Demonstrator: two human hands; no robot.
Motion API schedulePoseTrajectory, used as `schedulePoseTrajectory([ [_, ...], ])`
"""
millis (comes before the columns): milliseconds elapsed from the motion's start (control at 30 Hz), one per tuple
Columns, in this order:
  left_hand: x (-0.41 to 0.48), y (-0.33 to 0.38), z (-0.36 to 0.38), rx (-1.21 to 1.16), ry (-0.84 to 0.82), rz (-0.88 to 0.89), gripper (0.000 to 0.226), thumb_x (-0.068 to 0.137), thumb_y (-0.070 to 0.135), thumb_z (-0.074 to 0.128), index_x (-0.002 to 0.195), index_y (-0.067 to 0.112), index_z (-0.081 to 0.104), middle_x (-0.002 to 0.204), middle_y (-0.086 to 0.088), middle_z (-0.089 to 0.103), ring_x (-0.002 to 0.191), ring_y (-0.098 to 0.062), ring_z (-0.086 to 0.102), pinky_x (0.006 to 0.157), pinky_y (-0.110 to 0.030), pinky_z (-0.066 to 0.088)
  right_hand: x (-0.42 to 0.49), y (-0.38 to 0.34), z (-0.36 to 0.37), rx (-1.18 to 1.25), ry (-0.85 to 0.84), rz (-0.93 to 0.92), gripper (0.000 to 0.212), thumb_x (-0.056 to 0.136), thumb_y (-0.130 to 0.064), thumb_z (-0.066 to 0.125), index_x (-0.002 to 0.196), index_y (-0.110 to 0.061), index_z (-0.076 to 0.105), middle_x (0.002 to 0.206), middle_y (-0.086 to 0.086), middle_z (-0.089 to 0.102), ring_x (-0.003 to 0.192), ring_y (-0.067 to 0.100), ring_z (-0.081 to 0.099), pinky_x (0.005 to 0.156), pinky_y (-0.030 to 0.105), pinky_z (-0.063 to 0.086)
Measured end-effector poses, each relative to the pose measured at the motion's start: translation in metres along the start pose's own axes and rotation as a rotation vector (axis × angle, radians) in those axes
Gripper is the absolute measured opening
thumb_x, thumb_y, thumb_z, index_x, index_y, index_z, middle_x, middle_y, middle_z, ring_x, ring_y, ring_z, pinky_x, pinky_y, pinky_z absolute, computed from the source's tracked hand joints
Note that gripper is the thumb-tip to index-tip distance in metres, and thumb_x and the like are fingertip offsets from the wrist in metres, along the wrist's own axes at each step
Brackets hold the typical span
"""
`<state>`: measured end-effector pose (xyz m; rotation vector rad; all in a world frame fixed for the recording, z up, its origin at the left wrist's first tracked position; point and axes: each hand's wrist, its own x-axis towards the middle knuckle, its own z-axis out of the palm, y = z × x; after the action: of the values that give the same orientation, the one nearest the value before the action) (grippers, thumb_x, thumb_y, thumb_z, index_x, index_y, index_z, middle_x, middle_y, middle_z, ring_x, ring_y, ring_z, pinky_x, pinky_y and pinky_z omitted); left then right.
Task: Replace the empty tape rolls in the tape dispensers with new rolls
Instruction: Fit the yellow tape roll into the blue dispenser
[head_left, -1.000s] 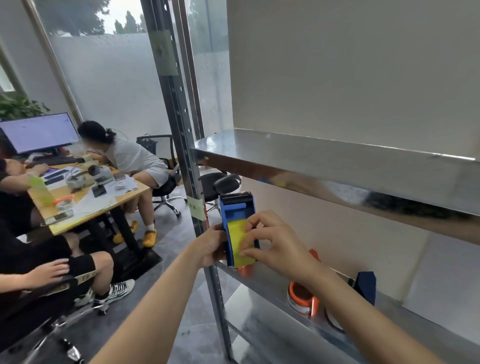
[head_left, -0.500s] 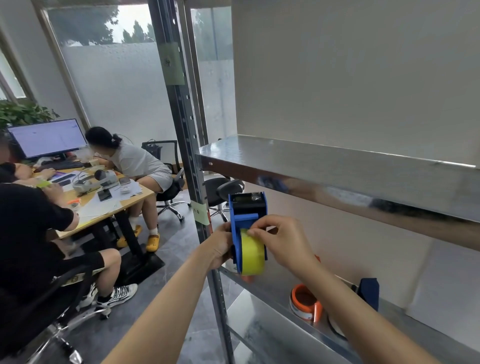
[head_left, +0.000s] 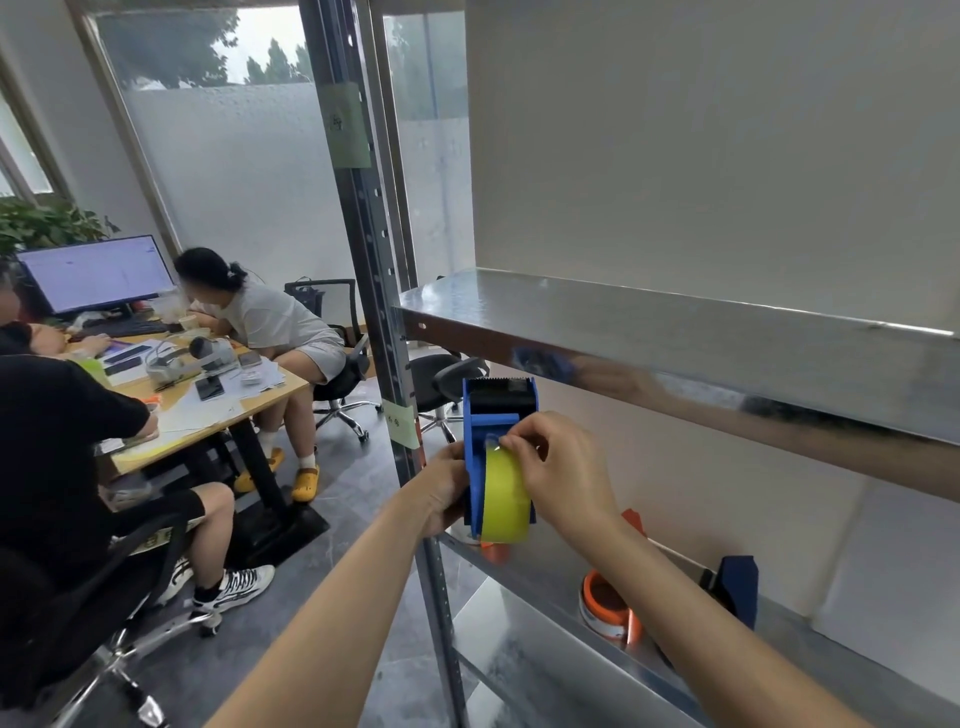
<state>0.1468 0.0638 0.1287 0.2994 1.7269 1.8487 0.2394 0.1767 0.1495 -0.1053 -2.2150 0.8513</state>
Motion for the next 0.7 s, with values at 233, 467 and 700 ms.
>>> schedulePoseTrajectory([
  [233,-0.002,0.004,0.005,-0.034,0.029,-0.042,0.017,0.095,0.005,0.044,0.092,0.012,0.059,0.083,-0.014,0.063,0.071,-0.028,0.06,0.07,-0.04,0.053,0.004,-0.005,0.002,0.083,0.064,0.069,0.009,0.086,-0.014,0.069,0.078,-0.011,0.067,0.077,-0.003,0.066,0.073,0.012,0.06,0.069,0.028,0.05],
  [467,-0.004,0.004,0.0,0.031,-0.055,-0.031,0.03,0.069,0.019,0.063,0.098,0.013,0.065,0.085,-0.012,0.069,0.072,-0.027,0.066,0.07,-0.04,0.056,0.005,-0.006,-0.008,0.127,-0.049,0.006,0.008,0.083,-0.012,0.072,0.076,-0.016,0.069,0.077,-0.012,0.057,0.075,-0.002,0.052,0.07,0.009,0.038],
  [700,-0.004,0.002,-0.004,0.019,-0.031,-0.069,0.033,0.079,0.019,0.063,0.108,0.006,0.064,0.101,-0.02,0.067,0.088,-0.033,0.065,0.082,-0.046,0.054,0.003,-0.009,-0.014,0.091,-0.093,-0.024,0.009,0.083,-0.012,0.071,0.076,-0.018,0.068,0.084,-0.004,0.056,0.085,0.011,0.05,0.071,0.011,0.036],
])
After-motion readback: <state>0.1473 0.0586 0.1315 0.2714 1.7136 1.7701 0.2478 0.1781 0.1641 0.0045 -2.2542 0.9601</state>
